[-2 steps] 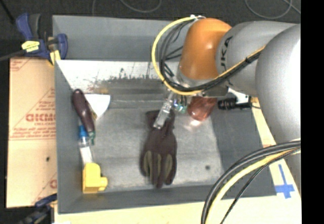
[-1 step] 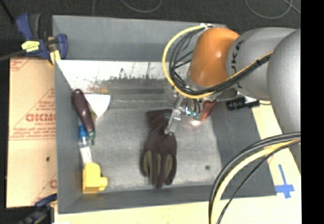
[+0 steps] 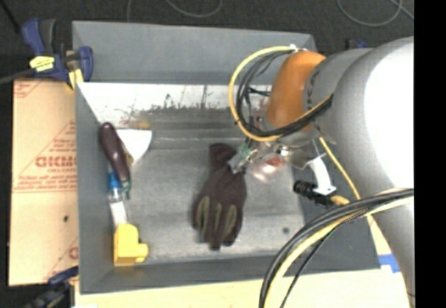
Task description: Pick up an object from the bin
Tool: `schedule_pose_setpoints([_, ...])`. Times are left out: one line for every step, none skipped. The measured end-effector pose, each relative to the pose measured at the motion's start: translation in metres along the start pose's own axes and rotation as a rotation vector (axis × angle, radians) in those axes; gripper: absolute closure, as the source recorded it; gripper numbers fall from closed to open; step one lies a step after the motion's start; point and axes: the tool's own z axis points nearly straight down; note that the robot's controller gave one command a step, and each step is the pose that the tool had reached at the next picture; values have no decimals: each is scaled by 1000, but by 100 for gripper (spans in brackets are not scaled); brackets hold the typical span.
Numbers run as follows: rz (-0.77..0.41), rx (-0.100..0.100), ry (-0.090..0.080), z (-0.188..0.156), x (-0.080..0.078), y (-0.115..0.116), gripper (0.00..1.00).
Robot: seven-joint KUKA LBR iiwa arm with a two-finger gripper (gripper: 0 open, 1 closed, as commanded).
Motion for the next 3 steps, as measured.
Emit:
schedule_pose_setpoints([5,1,-2,2,0,-2,100])
schedule_pose_setpoints([4,1,-2,2,0,-2,100])
schedule_pose_setpoints([-118,-7,-10,15,21,-9,100])
